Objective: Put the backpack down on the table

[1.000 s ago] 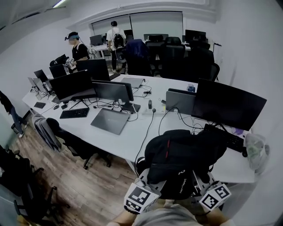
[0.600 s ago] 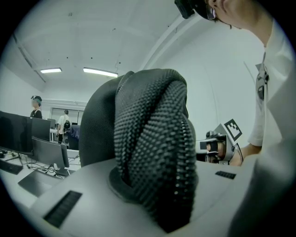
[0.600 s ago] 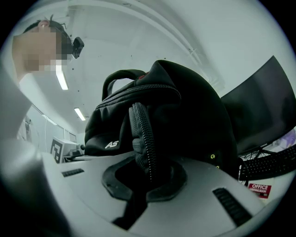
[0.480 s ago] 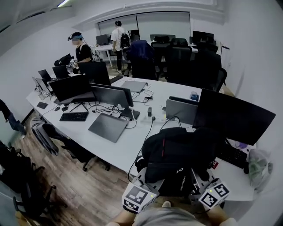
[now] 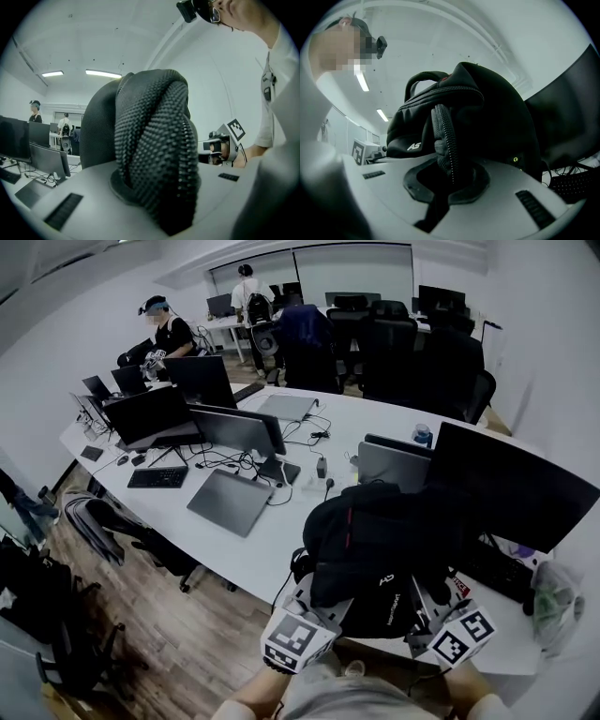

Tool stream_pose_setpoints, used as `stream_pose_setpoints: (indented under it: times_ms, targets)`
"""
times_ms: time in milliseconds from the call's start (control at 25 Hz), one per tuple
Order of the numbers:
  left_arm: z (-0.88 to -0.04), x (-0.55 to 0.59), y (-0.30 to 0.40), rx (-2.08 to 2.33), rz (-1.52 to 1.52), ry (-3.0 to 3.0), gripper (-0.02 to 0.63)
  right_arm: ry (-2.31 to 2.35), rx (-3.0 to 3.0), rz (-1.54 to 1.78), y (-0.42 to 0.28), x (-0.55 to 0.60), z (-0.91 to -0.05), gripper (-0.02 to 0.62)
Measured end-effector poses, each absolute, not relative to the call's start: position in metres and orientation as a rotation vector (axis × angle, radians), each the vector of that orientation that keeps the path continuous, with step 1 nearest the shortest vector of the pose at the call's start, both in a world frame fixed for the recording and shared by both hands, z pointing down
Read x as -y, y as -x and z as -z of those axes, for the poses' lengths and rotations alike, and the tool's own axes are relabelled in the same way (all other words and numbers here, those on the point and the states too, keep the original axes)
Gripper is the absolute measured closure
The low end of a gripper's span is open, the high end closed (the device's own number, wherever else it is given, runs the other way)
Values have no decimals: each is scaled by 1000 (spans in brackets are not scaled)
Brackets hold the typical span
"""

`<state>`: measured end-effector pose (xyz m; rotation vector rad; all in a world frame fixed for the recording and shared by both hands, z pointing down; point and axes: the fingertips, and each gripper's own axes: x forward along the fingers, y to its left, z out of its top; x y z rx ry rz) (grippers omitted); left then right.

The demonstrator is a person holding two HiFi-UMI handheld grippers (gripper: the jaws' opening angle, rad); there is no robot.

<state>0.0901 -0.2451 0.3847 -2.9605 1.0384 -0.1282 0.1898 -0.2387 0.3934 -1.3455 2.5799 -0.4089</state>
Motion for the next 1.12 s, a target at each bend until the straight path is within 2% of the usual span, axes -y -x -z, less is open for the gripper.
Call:
stream_pose_setpoints:
  times_ms: [1120]
  targets:
    - [-409, 465, -54, -772, 85, 3093, 552, 1666, -2460, 397, -151, 440, -413, 575]
